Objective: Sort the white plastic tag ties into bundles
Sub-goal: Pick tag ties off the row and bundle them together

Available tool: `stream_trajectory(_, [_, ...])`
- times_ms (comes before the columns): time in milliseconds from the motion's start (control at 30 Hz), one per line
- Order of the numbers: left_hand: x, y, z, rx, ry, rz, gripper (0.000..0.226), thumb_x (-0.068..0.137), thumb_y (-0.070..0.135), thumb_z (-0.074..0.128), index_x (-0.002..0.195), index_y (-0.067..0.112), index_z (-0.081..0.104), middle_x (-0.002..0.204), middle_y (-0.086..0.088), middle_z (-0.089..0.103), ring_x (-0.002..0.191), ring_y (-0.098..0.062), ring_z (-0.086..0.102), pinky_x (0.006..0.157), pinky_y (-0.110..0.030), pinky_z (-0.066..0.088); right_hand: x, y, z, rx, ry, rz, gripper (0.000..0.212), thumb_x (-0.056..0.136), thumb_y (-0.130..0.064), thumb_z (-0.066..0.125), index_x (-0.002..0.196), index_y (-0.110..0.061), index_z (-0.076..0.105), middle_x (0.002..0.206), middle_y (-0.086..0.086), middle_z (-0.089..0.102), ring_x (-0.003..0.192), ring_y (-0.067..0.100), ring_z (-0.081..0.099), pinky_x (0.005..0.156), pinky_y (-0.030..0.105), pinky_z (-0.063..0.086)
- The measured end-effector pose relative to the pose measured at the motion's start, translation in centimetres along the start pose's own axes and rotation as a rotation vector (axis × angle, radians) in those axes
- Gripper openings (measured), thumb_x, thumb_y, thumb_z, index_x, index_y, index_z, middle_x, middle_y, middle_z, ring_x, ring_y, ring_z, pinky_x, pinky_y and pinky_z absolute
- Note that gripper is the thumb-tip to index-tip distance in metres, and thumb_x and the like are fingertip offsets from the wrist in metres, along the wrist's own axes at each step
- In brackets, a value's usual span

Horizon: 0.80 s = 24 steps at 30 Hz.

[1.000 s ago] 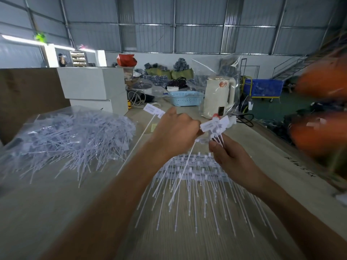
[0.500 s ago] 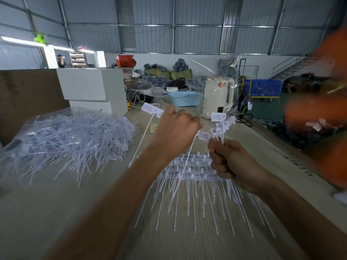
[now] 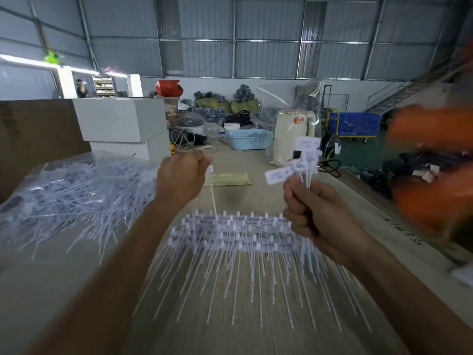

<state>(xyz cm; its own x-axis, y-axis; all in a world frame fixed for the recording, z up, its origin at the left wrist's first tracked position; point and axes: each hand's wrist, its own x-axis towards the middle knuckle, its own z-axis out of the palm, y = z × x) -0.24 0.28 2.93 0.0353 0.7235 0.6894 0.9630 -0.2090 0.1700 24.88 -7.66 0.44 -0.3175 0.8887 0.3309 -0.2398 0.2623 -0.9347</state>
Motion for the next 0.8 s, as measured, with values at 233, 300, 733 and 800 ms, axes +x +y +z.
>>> stream_trajectory(233, [-0.2, 4.7, -1.4, -0.69, -0.405, 0.235, 0.019, 0.104, 0.011, 0.05, 0.09, 0.013, 0.064, 0.078, 0.003, 0.059, 0.064, 0.006, 0.056, 0.062, -0.009, 0.044, 0.2, 2.5, -0.5, -0.068, 0.234, -0.045, 0.017, 0.102, -0.017, 0.052, 0.095, -0.004, 0.062, 0.067, 0.007, 0.015, 0.057, 0.018, 0.014, 0.047, 0.024, 0.022])
stream_trajectory(300, [-0.2, 5.1, -1.9, -0.681, -0.52, 0.307, 0.018, 0.101, 0.009, 0.053, 0.109, 0.013, 0.069, 0.09, 0.004, 0.067, 0.075, 0.005, 0.059, 0.068, -0.008, 0.044, 0.4, 2.6, -0.7, -0.056, 0.333, -0.075, 0.02, 0.1, -0.022, 0.057, 0.088, -0.009, 0.067, 0.06, -0.001, 0.022, 0.052, 0.013, 0.02, 0.046, 0.024, 0.024])
stream_trajectory(733, [-1.0, 7.8, -2.0, -0.614, -0.375, 0.314, 0.029, 0.1, 0.032, 0.057, 0.074, 0.02, 0.061, 0.072, 0.002, 0.067, 0.07, -0.014, 0.069, 0.077, -0.047, 0.058, 0.5, 2.1, -0.4, -0.069, 0.353, -0.124, 0.03, 0.084, -0.04, 0.068, 0.078, -0.011, 0.072, 0.052, -0.002, 0.035, 0.047, 0.013, 0.026, 0.045, 0.027, 0.024])
stream_trajectory(800, [-1.2, 8.5, -1.7, -0.617, -0.331, 0.297, 0.039, 0.102, 0.033, 0.054, 0.064, 0.023, 0.054, 0.061, 0.005, 0.062, 0.059, -0.011, 0.064, 0.07, -0.047, 0.057, 0.5, 2.2, -0.4, -0.082, 0.365, -0.136, 0.031, 0.085, -0.04, 0.067, 0.078, -0.01, 0.07, 0.052, -0.002, 0.034, 0.047, 0.013, 0.024, 0.044, 0.026, 0.024])
